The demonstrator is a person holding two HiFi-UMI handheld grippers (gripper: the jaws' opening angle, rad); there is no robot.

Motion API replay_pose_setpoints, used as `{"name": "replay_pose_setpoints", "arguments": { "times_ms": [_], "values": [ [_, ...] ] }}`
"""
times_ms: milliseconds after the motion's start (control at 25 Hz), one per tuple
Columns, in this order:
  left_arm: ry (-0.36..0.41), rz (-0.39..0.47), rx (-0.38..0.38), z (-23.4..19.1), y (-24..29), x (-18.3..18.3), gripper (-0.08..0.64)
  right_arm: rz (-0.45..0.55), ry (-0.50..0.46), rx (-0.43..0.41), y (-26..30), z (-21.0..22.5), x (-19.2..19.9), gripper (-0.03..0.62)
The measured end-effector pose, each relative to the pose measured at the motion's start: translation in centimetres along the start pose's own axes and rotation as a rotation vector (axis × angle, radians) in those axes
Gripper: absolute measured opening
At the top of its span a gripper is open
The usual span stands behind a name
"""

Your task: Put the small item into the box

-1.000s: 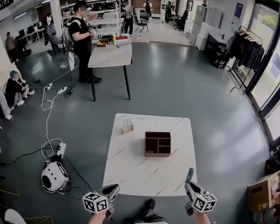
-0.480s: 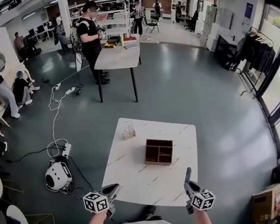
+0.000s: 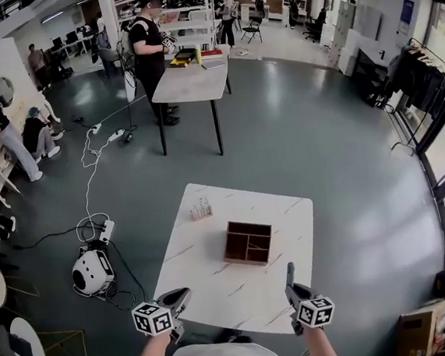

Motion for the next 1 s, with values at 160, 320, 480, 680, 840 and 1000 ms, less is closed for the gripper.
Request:
{"name": "replay_pose_setpoints", "arguments": {
  "times_ms": [160,320,480,680,840,1000],
  "values": [
    [0.006,-0.011,0.001,0.2,1.3,-0.3,0.014,-0.021,-0.017,-0.012,1.1,0.5,-0.5,0.077],
    [-0.001,-0.009,0.002,0.5,2.2,-0.7,0.014,-0.047,-0.035,-0.016,1.9,1.0,-1.2,0.077],
    [-0.005,-0.02,0.0,0.3,2.7,-0.8,0.014,-0.083,-0.051,-0.007,3.0,1.2,-1.6,0.077],
    [-0.017,-0.037,0.004,-0.7,3.1,-0.8,0.014,-0.141,-0.083,0.013,5.1,0.8,-1.4,0.077],
    [-0.023,-0.054,0.011,-2.2,3.8,-1.3,0.014,-0.205,-0.147,0.028,7.2,0.5,-1.8,0.077],
    [-0.021,-0.079,0.017,-3.9,4.4,-2.1,0.014,-0.27,-0.189,0.033,8.7,0.1,-2.4,0.077]
  ]
}}
Point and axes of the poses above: the fingertips, and each gripper's own axes: y forward along the fingers, z to its right, x out of its underside, the point moved 9 cm from there along -y, backward along the fingers, and after that the axes turned 1 degree about -y, right-handed, at the moved point
